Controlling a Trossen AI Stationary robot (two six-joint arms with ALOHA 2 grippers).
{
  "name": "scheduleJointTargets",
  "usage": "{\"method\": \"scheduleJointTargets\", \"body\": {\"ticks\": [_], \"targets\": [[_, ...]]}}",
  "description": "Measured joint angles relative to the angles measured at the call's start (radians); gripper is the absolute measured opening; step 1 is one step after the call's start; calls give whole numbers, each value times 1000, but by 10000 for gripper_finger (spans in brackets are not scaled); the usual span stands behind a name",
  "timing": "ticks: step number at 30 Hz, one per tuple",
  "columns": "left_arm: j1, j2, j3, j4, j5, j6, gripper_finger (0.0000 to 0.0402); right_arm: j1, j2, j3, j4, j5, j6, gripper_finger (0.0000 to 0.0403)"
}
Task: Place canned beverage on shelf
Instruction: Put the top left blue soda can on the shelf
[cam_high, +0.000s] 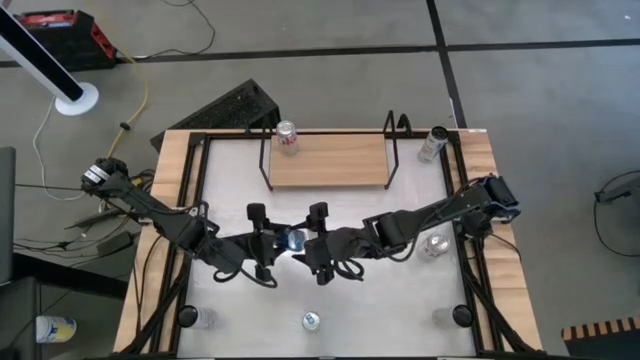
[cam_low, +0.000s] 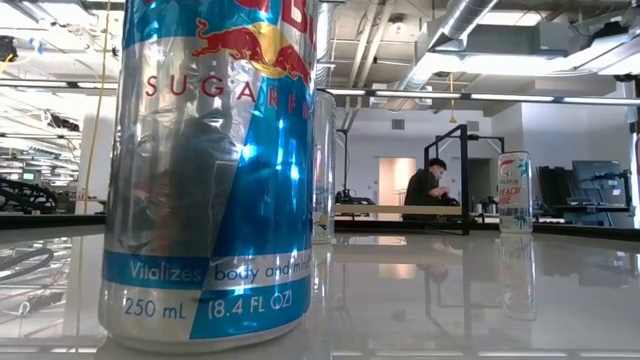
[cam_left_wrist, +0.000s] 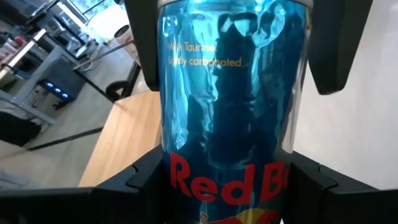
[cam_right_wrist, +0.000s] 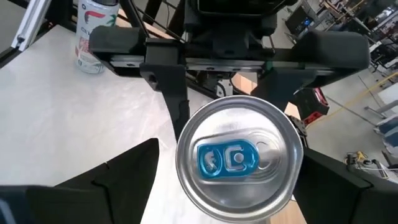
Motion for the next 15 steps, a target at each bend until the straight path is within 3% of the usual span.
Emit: {"method": "scheduleJointTargets", "body": {"ticks": [6, 15], "targets": [[12, 0, 0, -1, -5, -24, 202, -10, 0, 0, 5, 1, 47, 352], [13, 0, 0, -1, -50, -26, 202, -36, 0, 0, 22, 0, 165, 313]]}}
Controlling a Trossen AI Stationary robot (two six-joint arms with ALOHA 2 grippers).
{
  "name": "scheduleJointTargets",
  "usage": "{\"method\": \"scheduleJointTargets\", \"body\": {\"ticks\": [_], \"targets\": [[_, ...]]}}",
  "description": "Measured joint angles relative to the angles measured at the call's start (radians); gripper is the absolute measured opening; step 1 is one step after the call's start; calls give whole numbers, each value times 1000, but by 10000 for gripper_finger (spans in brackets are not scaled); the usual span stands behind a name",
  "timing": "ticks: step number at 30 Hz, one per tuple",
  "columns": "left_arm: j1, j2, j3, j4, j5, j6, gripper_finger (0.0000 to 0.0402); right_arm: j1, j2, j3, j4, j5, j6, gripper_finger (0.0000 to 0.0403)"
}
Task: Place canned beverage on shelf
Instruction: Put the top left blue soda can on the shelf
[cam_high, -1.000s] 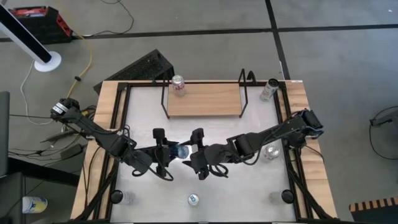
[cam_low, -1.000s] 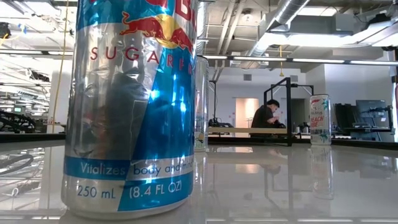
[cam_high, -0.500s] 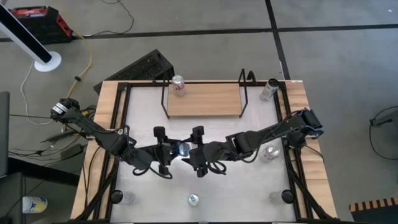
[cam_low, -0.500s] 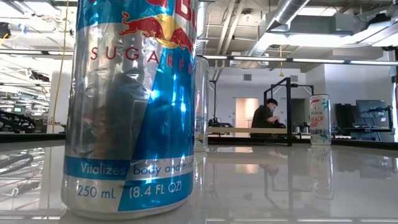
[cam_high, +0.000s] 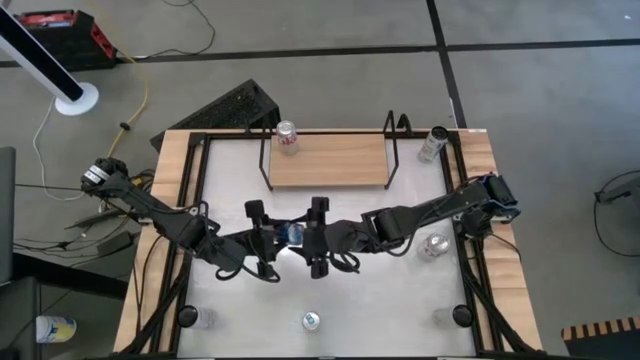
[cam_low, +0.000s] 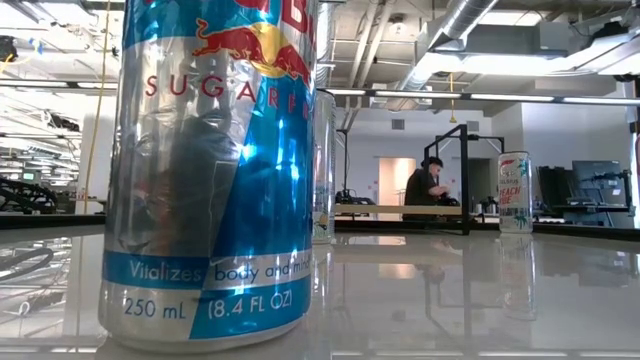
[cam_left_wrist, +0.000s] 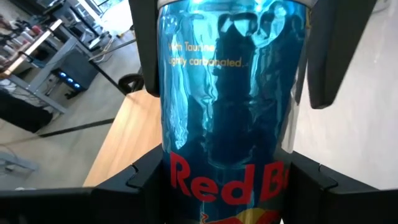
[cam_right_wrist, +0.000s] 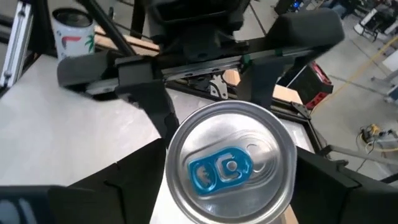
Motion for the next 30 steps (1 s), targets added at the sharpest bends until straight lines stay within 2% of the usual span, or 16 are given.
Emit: {"method": "scheduleJointTargets", "body": {"ticks": [4, 8, 11, 15, 19, 23, 28, 30], "targets": [[0, 0, 0, -1, -24, 0, 202, -7, 0, 0, 16, -2, 48, 281], [1, -2, 0, -5, 13, 12, 207, -10, 0, -1, 18, 3, 62, 255], [1, -3, 0, -18, 13, 17, 254, -12, -4, -1, 1, -2, 58, 255], [-1, -18, 0, -68, -63, 21, 317, -21, -31, -1, -78, -7, 54, 255], [-1, -49, 2, -134, -130, -5, 338, -58, -92, -3, -149, -14, 37, 255], [-2, -100, 2, -276, -189, -104, 337, -128, -153, -2, -187, -78, -15, 255], [-4, -186, -3, -548, -194, -347, 327, -285, -219, -2, -279, -213, -96, 255], [-14, -232, -42, -542, -230, -376, 321, -367, -223, -1, -326, -289, -127, 255]]}}
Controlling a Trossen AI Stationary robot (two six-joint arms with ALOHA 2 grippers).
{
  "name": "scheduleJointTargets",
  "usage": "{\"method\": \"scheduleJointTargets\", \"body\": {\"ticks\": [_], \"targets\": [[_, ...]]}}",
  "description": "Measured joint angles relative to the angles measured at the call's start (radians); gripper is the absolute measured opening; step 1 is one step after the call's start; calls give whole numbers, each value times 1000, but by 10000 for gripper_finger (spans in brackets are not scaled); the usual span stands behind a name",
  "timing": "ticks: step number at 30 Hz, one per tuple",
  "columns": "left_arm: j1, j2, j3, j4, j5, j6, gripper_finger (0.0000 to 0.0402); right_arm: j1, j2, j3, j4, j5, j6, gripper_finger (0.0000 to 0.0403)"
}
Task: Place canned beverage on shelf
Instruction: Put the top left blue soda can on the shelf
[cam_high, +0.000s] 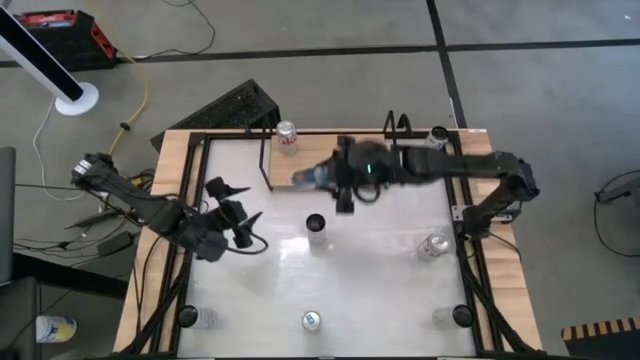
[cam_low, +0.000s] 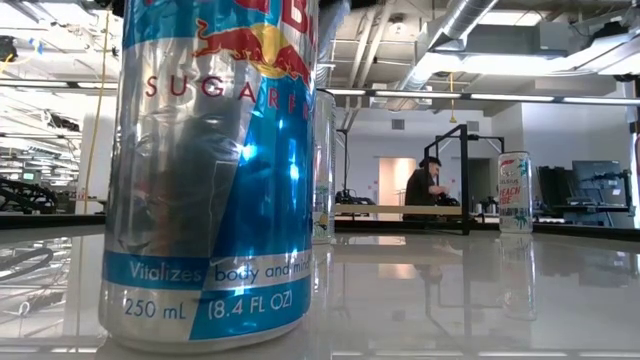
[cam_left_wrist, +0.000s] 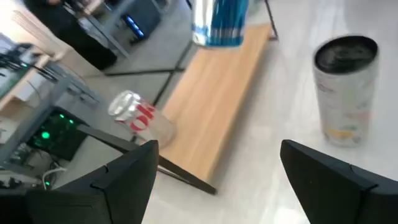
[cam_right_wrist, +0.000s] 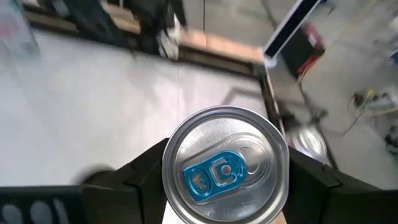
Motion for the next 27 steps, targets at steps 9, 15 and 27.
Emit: {"method": "scheduleJointTargets", "body": {"ticks": [9, 15, 27], "targets": [[54, -291, -360, 600, 115, 393, 285, -346, 127, 85, -104, -310, -228, 255], [205, -438, -448, 815, 390, 596, 263, -465, 309, 308, -322, -446, -371, 255], [339, -487, -448, 761, 494, 525, 256, -525, 481, 472, -673, -470, -426, 255]]}}
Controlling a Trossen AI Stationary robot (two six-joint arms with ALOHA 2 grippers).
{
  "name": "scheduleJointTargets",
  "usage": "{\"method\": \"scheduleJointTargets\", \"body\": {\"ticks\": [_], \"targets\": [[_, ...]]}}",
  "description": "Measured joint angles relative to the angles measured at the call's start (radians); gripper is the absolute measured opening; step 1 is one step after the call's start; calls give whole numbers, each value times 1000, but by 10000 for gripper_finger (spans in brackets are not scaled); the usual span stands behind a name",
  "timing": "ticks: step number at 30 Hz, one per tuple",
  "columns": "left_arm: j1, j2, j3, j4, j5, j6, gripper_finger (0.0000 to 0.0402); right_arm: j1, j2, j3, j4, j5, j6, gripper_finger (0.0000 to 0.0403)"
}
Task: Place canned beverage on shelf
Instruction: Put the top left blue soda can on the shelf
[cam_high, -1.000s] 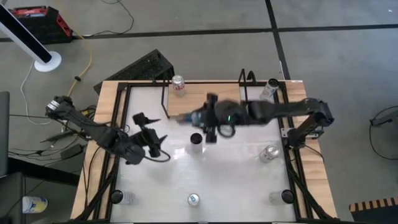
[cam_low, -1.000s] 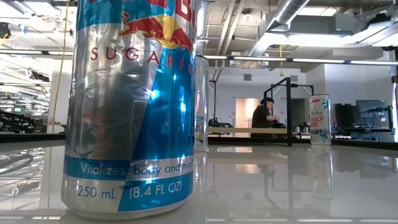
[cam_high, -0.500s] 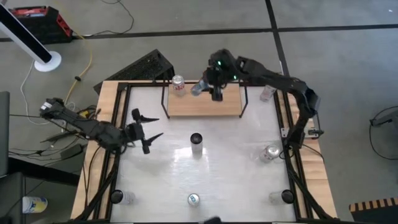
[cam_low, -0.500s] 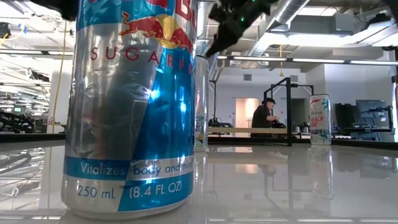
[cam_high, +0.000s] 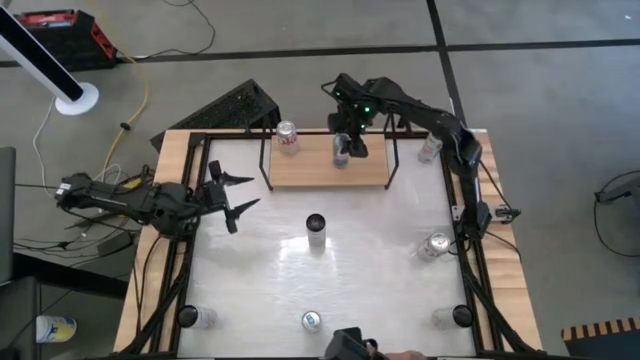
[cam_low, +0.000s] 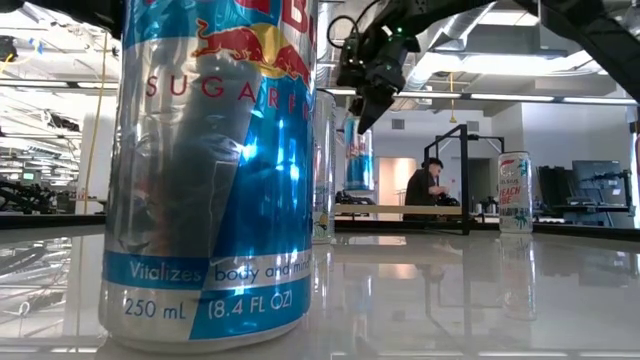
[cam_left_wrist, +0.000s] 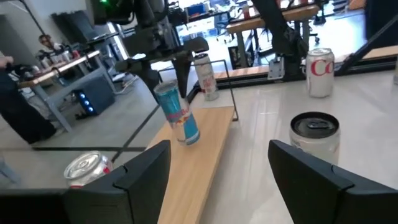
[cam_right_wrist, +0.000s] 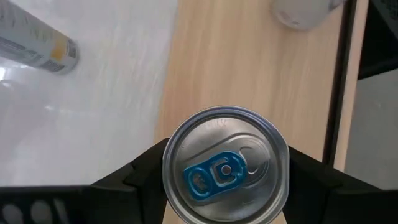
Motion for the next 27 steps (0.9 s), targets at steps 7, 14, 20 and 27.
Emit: {"method": "scheduleJointTargets", "body": {"ticks": [7, 14, 20, 27], "targets": [[3, -1, 0, -15, 1, -19, 256, 19, 21, 0, 13, 61, -1, 268], [3, -1, 0, -43, -2, -34, 256, 33, 18, 1, 55, 80, 21, 293], [3, -1, 0, -45, -2, -24, 256, 37, 18, 1, 52, 81, 34, 297], [3, -1, 0, -52, -4, -15, 256, 52, 18, 1, 64, 82, 59, 299]]}}
